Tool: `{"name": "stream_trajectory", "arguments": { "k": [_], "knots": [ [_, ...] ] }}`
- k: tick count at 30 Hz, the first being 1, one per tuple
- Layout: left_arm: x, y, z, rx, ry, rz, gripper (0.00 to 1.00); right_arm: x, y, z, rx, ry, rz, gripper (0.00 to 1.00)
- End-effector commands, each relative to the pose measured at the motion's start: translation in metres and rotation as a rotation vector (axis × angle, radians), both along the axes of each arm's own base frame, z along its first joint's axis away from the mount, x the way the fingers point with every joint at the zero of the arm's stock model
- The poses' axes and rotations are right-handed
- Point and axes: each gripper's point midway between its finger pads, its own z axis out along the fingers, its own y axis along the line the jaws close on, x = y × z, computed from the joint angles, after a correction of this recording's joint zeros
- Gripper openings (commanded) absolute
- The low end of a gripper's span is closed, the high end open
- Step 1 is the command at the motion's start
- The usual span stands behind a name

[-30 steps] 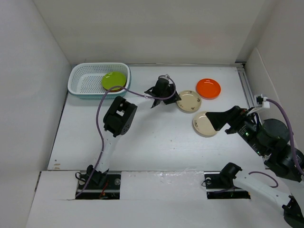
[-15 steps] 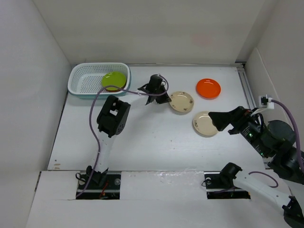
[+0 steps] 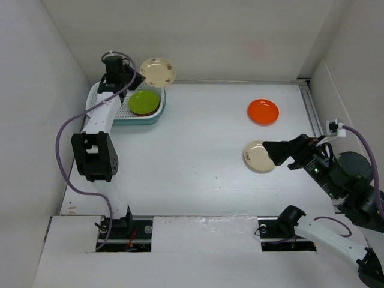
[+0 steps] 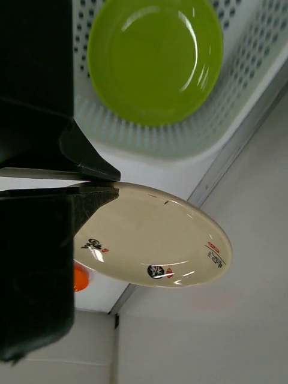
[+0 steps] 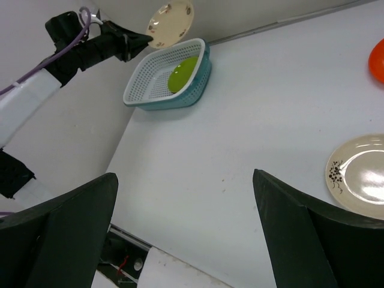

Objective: Place the plates into the plastic bin on the countertop

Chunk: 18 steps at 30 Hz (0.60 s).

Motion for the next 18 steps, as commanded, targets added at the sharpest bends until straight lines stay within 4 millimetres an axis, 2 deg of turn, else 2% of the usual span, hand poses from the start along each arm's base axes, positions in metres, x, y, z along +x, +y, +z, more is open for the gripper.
{"name": "stream_trajectory", "arguments": {
  "k": [1,2,5,9,13,14,16,17,18],
  "knots": [
    [-0.003,0.036,-0.032,0.007,0.123,0.069,0.0,0.0,0.005,0.012,0.026,-0.053,0.024,1.0],
    [-0.003,0.056,-0.043,-0.002,0.147,0.097,0.0,0.0,0.005,0.012,0.018,-0.057,0.025,1.0],
    [-0.003,0.084,-0.061,-0.007,0.169,0.147,0.0,0.002,0.007,0.002,0.008,-0.047,0.025,1.0],
    [-0.003,0.1,-0.083,-0.026,0.217,0.162,0.0,0.002,0.009,-0.001,0.003,-0.04,0.034,1.0],
    [-0.003,0.105,-0.106,-0.03,0.258,0.171,0.0,0.0,0.012,-0.002,0.004,-0.039,0.056,1.0],
    [-0.003,0.106,-0.104,-0.022,0.256,0.166,0.0,0.0,0.012,-0.002,0.004,-0.039,0.056,1.0],
    [-0.003,0.104,-0.111,-0.029,0.269,0.157,0.0,0.0,0.012,-0.002,0.004,-0.039,0.056,1.0],
    [-0.006,0.103,-0.116,-0.03,0.283,0.157,0.05,0.0,0.012,-0.002,0.004,-0.039,0.056,1.0],
    [-0.008,0.103,-0.116,-0.03,0.284,0.157,0.14,0.0,0.012,-0.002,0.004,-0.039,0.056,1.0]
  ]
}}
